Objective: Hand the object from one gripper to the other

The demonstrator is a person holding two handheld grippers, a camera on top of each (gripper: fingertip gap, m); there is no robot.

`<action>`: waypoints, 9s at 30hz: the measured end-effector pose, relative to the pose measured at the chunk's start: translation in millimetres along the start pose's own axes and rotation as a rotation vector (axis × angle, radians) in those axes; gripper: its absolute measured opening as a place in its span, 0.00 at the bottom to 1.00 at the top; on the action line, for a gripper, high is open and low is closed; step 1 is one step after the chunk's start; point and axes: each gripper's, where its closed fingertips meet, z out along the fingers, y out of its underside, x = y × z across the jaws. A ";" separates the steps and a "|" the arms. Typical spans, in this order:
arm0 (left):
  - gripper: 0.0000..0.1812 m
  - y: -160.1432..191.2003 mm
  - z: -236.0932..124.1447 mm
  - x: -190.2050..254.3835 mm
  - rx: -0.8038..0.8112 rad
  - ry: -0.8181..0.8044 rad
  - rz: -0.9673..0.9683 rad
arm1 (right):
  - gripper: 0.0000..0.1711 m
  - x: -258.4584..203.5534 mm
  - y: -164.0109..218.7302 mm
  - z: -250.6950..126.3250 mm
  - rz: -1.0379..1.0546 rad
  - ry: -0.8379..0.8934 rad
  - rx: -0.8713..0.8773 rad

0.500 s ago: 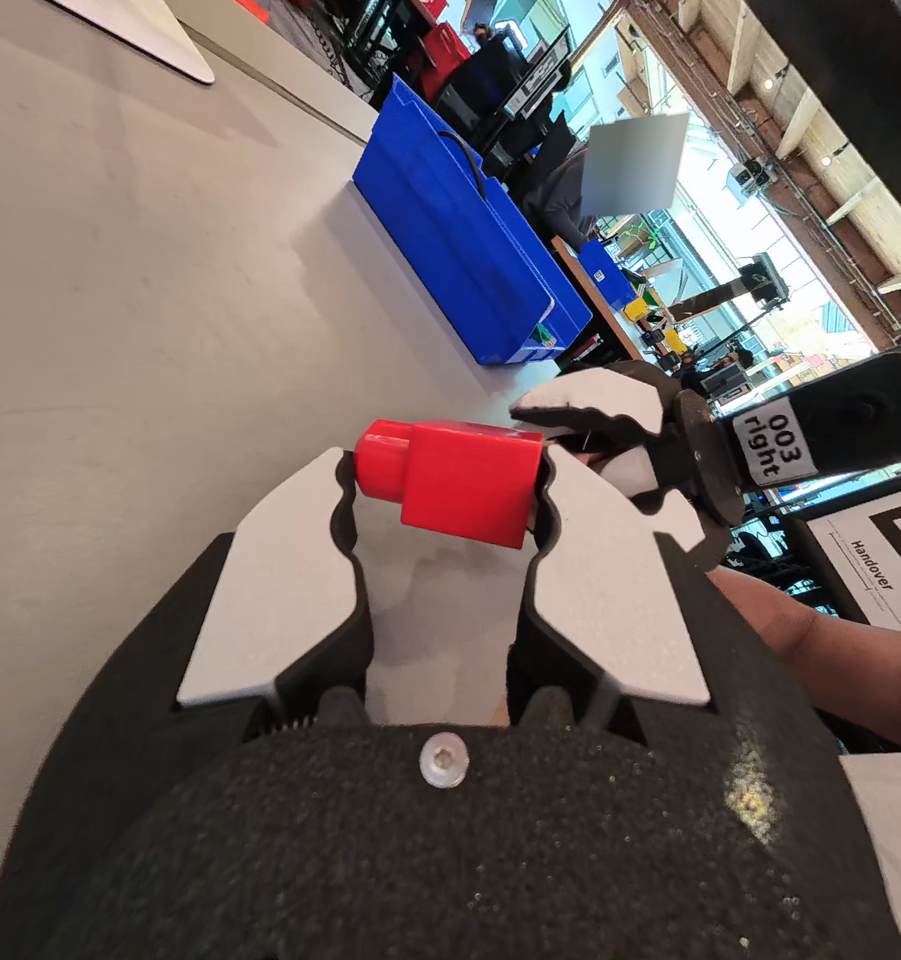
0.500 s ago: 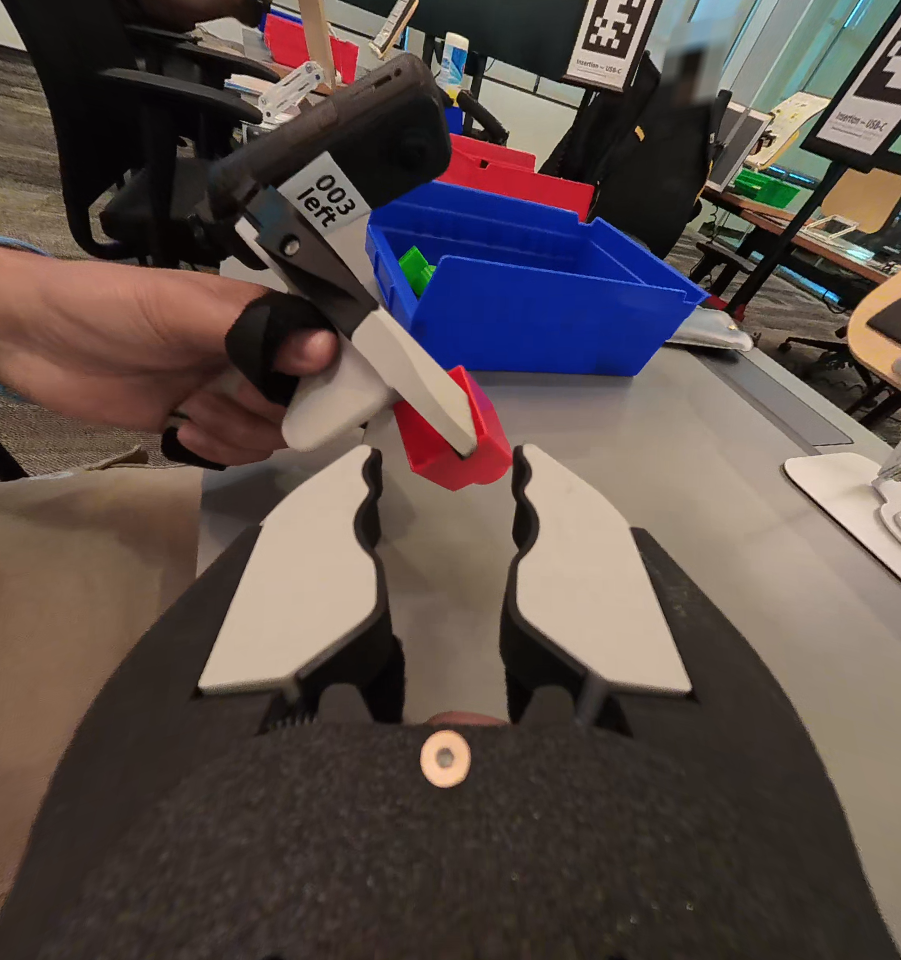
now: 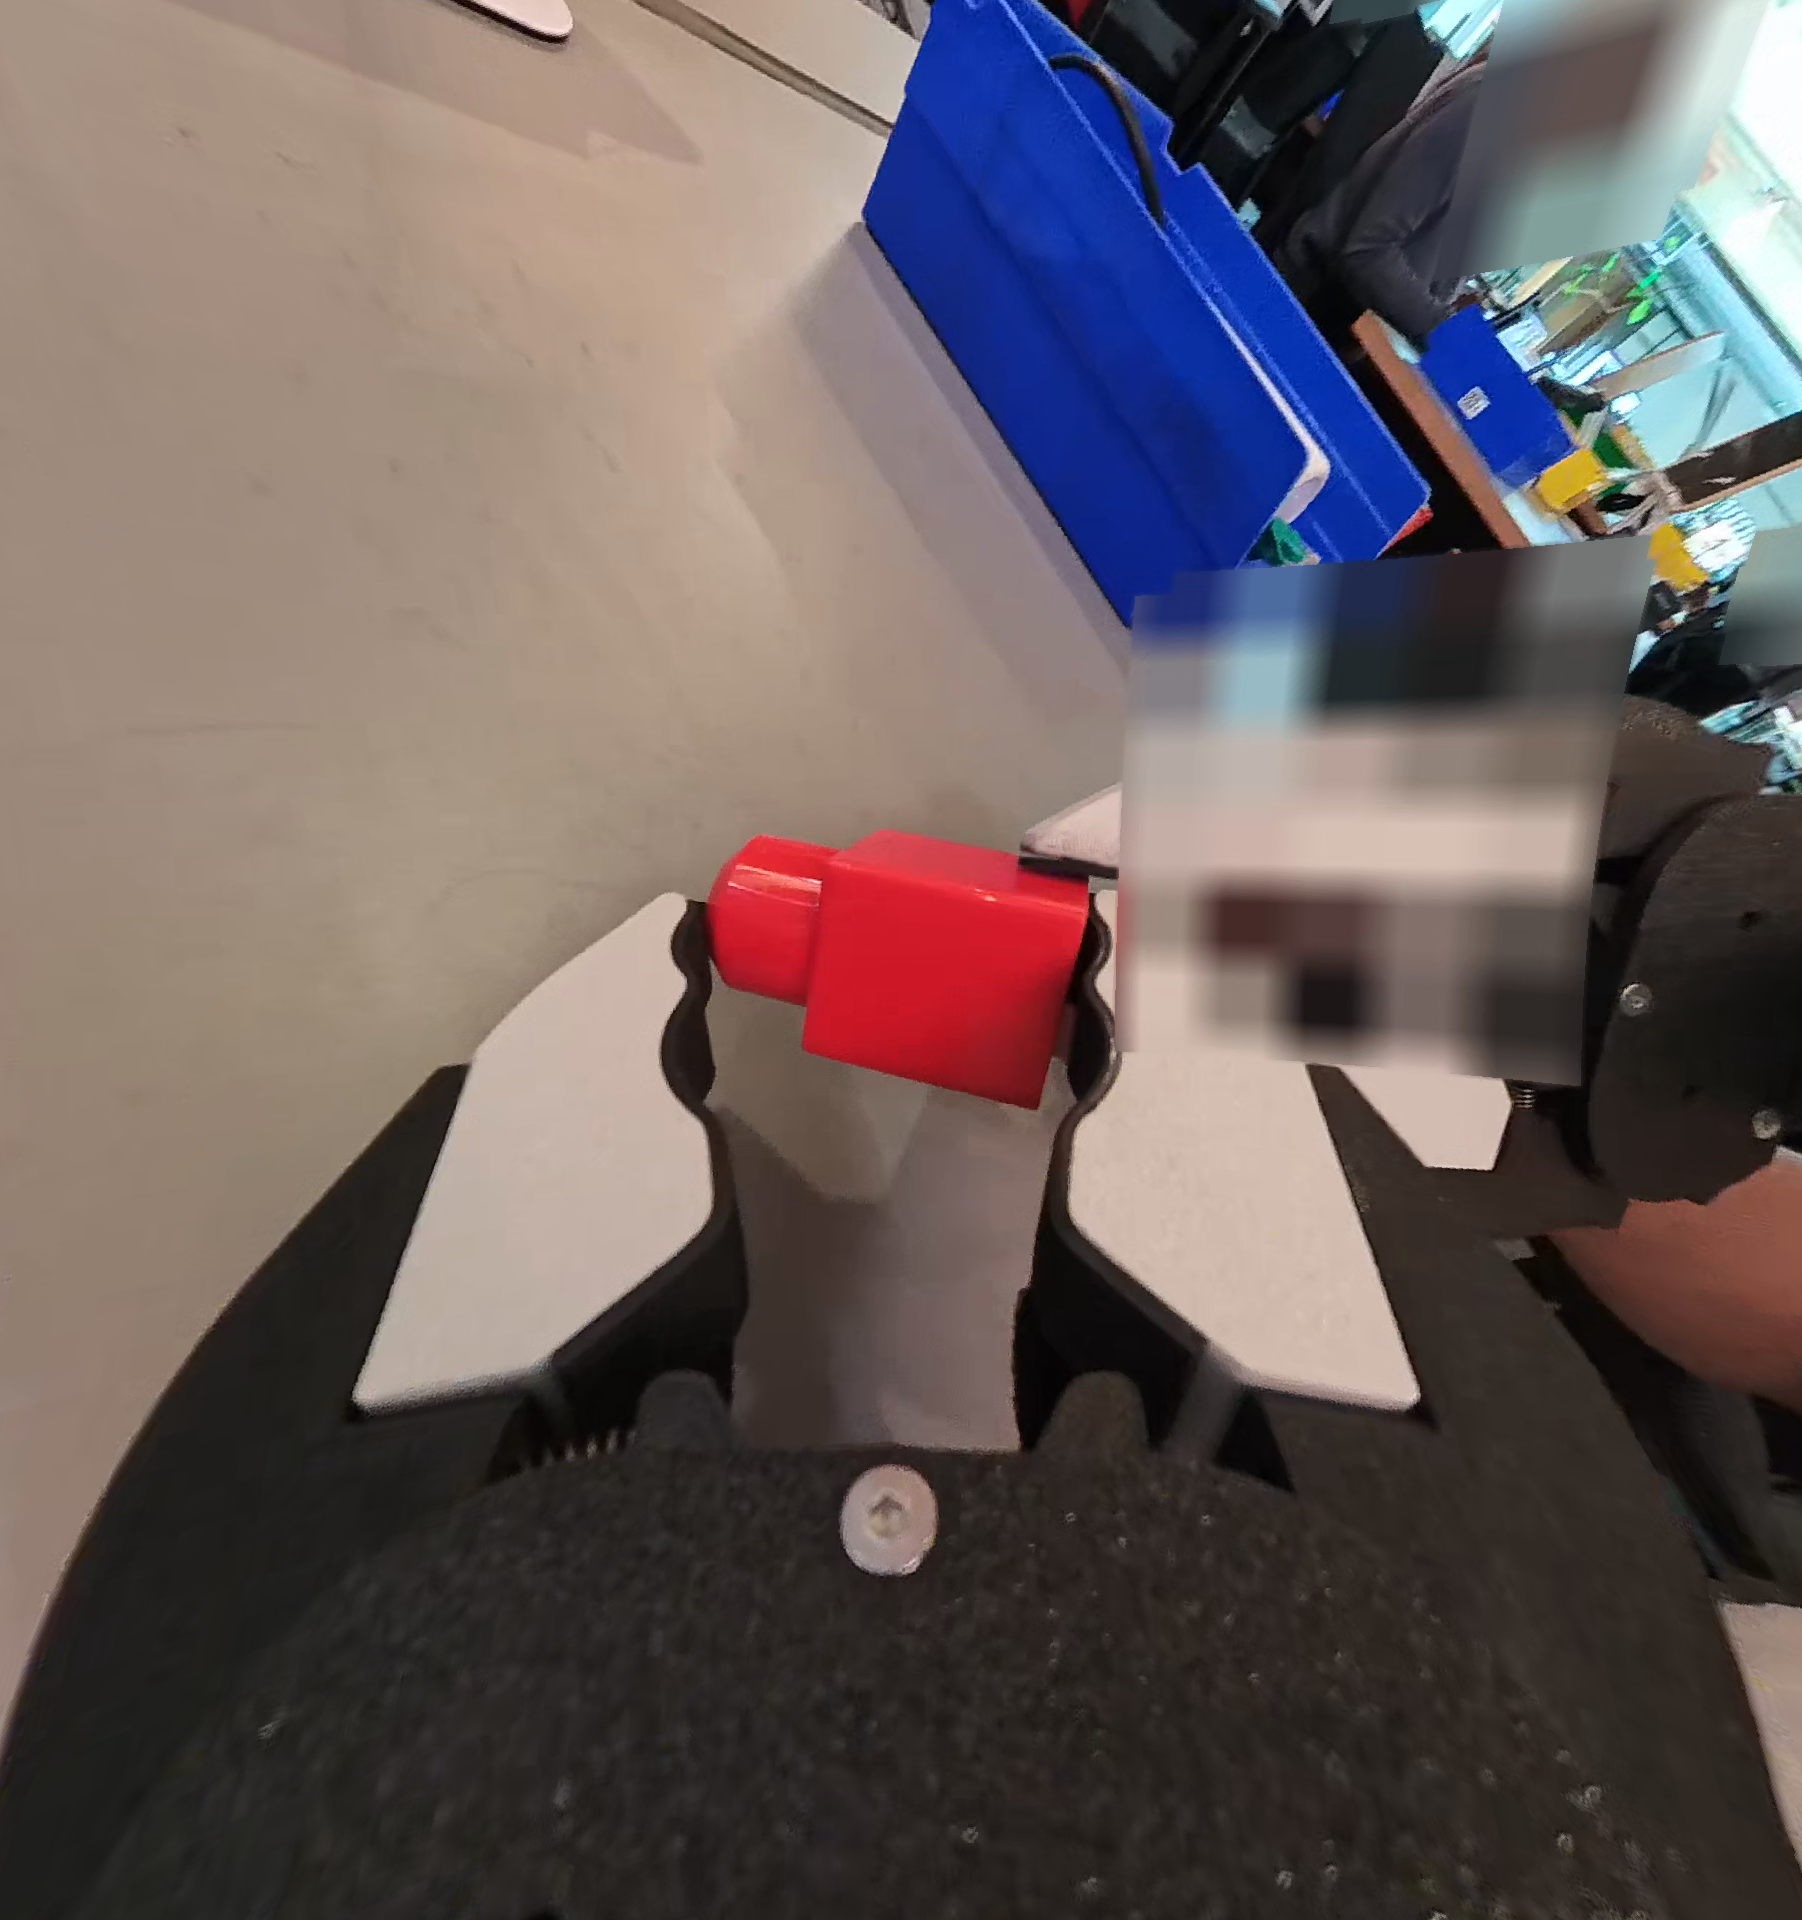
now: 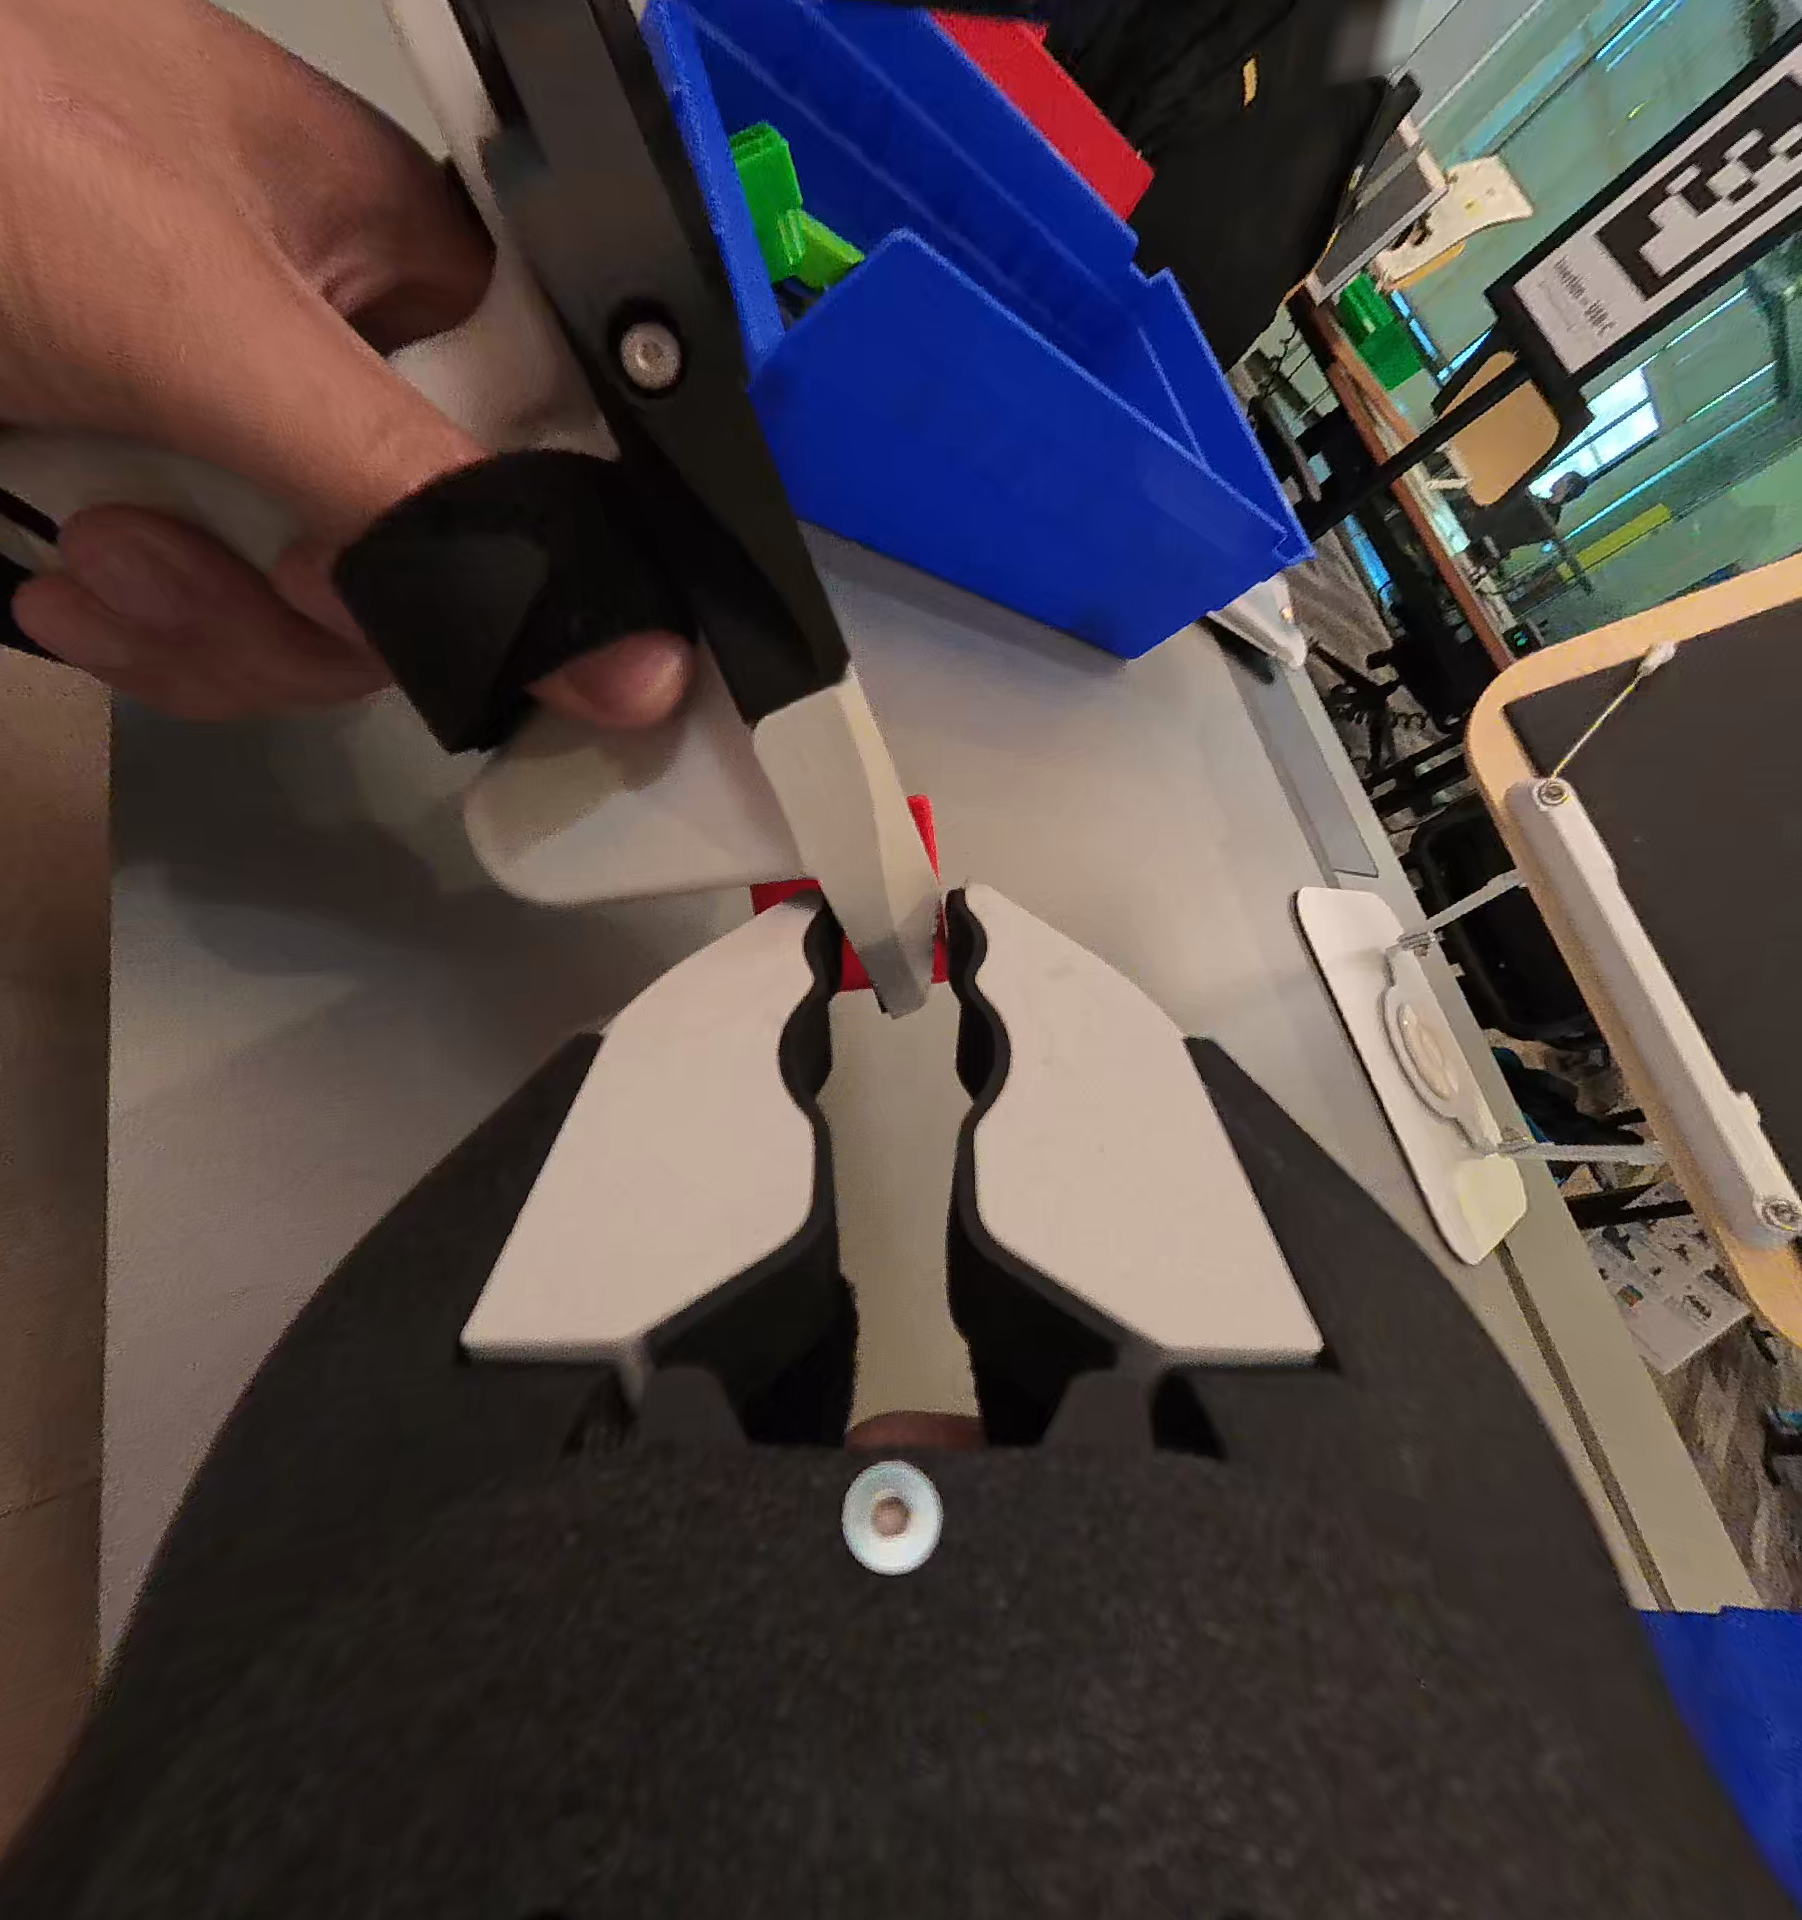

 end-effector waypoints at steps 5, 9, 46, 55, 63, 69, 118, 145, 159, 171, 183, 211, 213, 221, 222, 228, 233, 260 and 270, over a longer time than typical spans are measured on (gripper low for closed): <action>0.37 -0.3 -0.2 -0.2 -0.017 -0.035 0.087 | 0.11 -1.1 1.8 -0.4 -0.019 0.002 -0.006; 0.37 -3.4 -2.8 7.7 -0.001 0.053 0.057 | 0.09 2.1 -5.2 -5.3 -0.075 0.043 0.031; 0.44 -11.9 -16.7 43.6 0.079 0.109 0.593 | 0.03 14.7 6.8 -22.0 1.158 -0.648 0.225; 0.36 4.0 -20.8 65.4 0.058 0.178 0.826 | 0.03 -22.9 -4.0 -33.0 1.390 -1.077 0.164; 0.20 8.5 -18.8 66.2 0.040 0.121 0.951 | 0.04 -24.2 -6.0 -34.0 1.435 -1.137 0.193; 0.20 0.4 -20.9 55.9 0.047 0.070 0.939 | 0.18 -0.9 22.0 -22.4 1.370 -0.879 0.169; 0.26 -13.5 -21.4 36.8 0.092 0.193 0.313 | 0.42 305.4 219.5 -144.5 0.406 0.061 -0.448; 0.34 7.7 -57.1 -5.5 0.048 -0.047 0.272 | 0.39 293.0 116.3 -175.7 0.643 0.276 -0.053; 0.30 -3.4 -99.0 -3.5 0.044 0.063 0.170 | 0.30 11.9 68.4 -116.3 1.054 -0.130 0.164; 0.33 -135.1 -159.3 -180.8 -0.251 -0.483 0.284 | 0.29 4.4 59.8 -114.1 1.024 -0.226 0.198; 0.30 -121.3 -102.3 -310.1 -0.730 -0.594 0.201 | 0.28 -9.5 56.4 -114.1 1.022 -0.310 0.187; 0.18 -169.3 -132.7 -244.1 -0.220 -0.870 0.592 | 0.26 -8.2 59.3 -105.9 1.060 -0.337 0.181; 0.18 -188.0 -139.0 -209.2 -0.050 -0.822 0.560 | 0.26 3.3 56.5 -102.8 1.041 -0.325 0.214; 0.17 -156.7 -90.6 -31.1 0.167 -0.536 0.890 | 0.27 74.9 19.8 -66.5 0.978 -0.316 0.290; 0.18 -139.5 -77.2 -19.6 0.134 -0.551 0.979 | 0.27 77.2 14.3 -61.3 0.974 -0.328 0.300; 0.18 -51.6 -15.2 29.2 0.009 -0.672 1.579 | 0.27 48.4 12.5 -38.9 1.046 -0.428 0.339; 0.18 -13.1 14.1 42.8 -0.070 -0.634 1.715 | 0.11 20.8 19.8 -40.0 0.945 -0.509 0.289; 0.20 17.4 -27.6 74.5 0.022 0.386 0.729 | 0.10 2.3 -10.2 -85.3 0.625 -0.552 0.488; 0.09 1.0 -30.4 70.4 0.090 0.340 0.711 | 0.20 6.9 15.4 -67.1 0.765 -0.543 0.376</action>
